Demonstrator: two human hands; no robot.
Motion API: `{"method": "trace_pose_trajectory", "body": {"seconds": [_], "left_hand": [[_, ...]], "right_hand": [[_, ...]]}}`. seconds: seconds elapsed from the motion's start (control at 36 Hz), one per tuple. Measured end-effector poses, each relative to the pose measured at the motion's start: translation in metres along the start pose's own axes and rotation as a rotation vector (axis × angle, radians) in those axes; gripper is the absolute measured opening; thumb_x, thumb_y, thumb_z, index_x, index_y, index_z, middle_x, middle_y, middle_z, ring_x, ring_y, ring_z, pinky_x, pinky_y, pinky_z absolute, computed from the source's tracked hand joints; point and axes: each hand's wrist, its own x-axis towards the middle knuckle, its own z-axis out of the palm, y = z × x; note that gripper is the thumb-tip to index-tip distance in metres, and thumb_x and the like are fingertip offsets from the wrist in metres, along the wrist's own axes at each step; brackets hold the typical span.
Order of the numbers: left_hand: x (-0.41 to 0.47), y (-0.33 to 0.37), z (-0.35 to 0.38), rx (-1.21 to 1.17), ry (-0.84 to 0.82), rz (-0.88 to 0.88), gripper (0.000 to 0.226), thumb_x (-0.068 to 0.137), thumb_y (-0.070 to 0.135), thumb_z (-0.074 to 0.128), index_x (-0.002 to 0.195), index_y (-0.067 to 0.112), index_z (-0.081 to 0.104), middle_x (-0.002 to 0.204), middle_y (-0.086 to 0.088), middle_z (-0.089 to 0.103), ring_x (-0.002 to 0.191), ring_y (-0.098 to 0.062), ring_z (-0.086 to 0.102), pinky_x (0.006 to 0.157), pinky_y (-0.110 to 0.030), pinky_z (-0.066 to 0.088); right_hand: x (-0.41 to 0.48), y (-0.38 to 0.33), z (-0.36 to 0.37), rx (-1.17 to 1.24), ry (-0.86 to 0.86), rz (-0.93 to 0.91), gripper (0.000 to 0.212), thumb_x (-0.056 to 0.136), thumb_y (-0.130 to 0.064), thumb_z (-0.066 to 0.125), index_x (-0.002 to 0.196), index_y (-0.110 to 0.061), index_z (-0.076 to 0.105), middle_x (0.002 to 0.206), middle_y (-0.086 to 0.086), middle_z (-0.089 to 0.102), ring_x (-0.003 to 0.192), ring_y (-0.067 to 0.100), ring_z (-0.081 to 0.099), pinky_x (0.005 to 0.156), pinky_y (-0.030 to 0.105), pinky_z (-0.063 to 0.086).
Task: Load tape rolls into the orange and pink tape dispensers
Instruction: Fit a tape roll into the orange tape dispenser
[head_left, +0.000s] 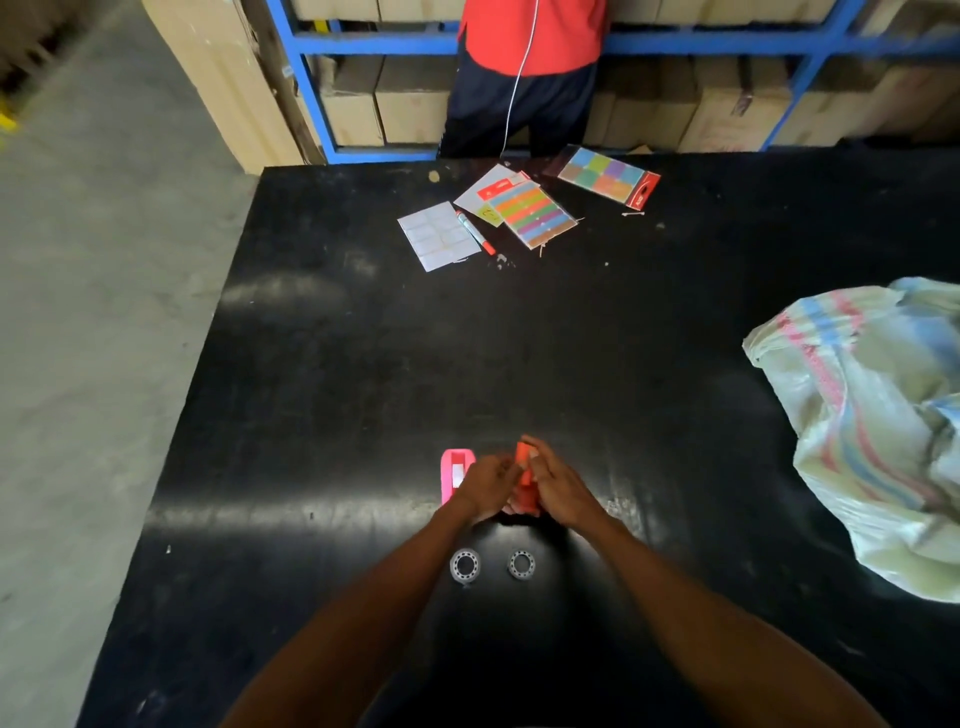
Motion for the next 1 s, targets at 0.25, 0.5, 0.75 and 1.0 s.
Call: {"method": "trace_pose_trajectory", "body": {"seconds": [0.25,0.5,0.75,1.0], "left_hand": [[-0.02,0.032,-0.008,0.019,-0.041,0.16,0.026,0.104,0.024,0.042,0.086,0.018,0.06,0.046,0.009,0.056,0.039,0.004,0.046,0.042,-0.014,0.037],[-0.031,0.037,-0.008,-0.139,-0.014,0.101,0.034,0.105,0.023,0.039,0.075,0.015,0.049,0.046,0.002,0.05,0.041,-0.008,0.046,0.045,-0.02,0.039],[-0.035,0.037,-0.004,-0.249,-0.068,0.05,0.036,0.104,0.032,0.04,0.08,0.011,0.055,0.056,-0.005,0.055,0.044,-0.006,0.054,0.046,-0.015,0.042],[-0.025,0.025,-0.002,-0.287,-0.083,-0.055,0.043,0.1,0.045,0.045,0.081,0.011,0.064,0.059,-0.005,0.061,0.051,-0.011,0.057,0.055,-0.021,0.044]], "right_hand": [[-0.003,-0.027,-0.018,0.217,0.087,0.045,0.047,0.088,-0.063,0.056,0.117,-0.026,0.05,0.093,-0.004,0.063,0.08,0.012,0.062,0.079,0.038,0.053],[-0.024,-0.045,-0.026,0.127,0.127,-0.038,0.047,0.095,-0.06,0.048,0.097,-0.018,0.067,0.094,0.005,0.075,0.09,0.022,0.072,0.087,0.04,0.055],[-0.034,-0.041,-0.021,0.033,0.158,-0.106,0.032,0.106,-0.041,0.034,0.123,-0.022,0.053,0.107,-0.002,0.065,0.1,0.02,0.063,0.095,0.035,0.047],[-0.023,-0.026,-0.012,0.09,0.211,-0.031,0.028,0.106,-0.038,0.031,0.109,-0.019,0.053,0.088,-0.006,0.061,0.085,0.018,0.062,0.086,0.038,0.05]]}}
